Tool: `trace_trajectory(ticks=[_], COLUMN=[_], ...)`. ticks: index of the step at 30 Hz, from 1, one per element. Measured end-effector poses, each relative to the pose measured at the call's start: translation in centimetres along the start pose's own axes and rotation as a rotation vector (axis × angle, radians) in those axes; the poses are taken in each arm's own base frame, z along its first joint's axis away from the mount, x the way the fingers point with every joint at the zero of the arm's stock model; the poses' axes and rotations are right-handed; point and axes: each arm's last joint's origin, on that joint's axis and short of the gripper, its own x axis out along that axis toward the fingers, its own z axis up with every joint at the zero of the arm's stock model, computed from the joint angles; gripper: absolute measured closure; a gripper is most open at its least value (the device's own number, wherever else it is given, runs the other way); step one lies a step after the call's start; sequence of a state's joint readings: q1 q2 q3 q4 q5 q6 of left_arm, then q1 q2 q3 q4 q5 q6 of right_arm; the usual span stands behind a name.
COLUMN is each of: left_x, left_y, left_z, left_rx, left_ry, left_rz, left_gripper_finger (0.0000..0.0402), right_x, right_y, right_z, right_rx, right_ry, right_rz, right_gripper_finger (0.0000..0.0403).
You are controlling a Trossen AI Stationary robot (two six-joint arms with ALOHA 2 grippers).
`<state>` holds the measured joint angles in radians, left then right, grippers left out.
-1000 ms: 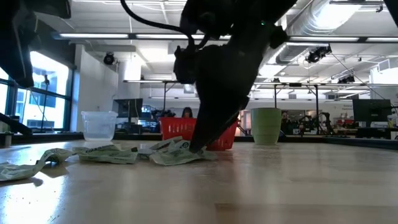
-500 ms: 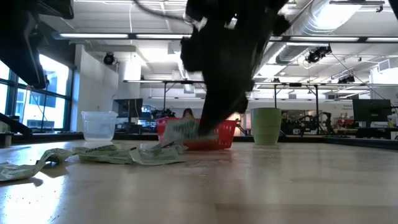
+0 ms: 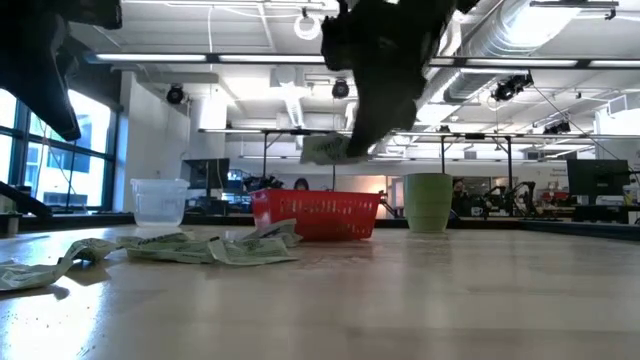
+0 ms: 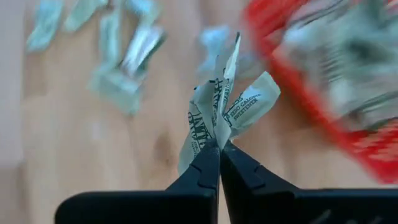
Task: Pick and place Stevia / Truvia into bins
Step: Put the stevia packet into the red basket
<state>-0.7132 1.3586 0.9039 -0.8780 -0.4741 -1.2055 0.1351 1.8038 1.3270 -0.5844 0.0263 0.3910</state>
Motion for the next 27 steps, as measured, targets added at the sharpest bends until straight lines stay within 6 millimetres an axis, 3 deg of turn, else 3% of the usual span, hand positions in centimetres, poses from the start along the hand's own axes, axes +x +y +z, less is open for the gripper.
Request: trace_trajectory(ticks=[6, 12, 18, 22, 27], left_x=[0.0, 0.0, 0.0, 0.0, 0.0], left_y=[-0.1, -0.1, -0.1, -0.1, -0.1], left_z=[0.0, 0.1, 0.1, 0.1, 0.1], left_rx=[-0.026, -0.040, -0.038, -0.025, -0.003], left_ry=[-0.006, -0.012, -0.020, -0.023, -0.034], left_rz=[-0.010, -0.009, -0.005, -0.002, 0.003], left_gripper_finger=[0.0220, 0.0220, 0.0220, 0.0220, 0.0220], right_x=[1.9, 2.1, 1.8, 2.5, 3.5], right_y=[0.9, 2.0, 3.8, 4.8, 3.8], right_z=[-1.3, -2.4, -3.9, -4.6, -3.5], right_rx=[-0.056, -0.125, -0.335, -0.377, -0.269], right_ry=[0.155, 0.183, 0.211, 0.207, 0.139], right_rz=[0.140, 0.061, 0.002, -0.020, -0.076], right_gripper_finger=[0.0370, 0.0256, 0.0153, 0.0137, 0.0153])
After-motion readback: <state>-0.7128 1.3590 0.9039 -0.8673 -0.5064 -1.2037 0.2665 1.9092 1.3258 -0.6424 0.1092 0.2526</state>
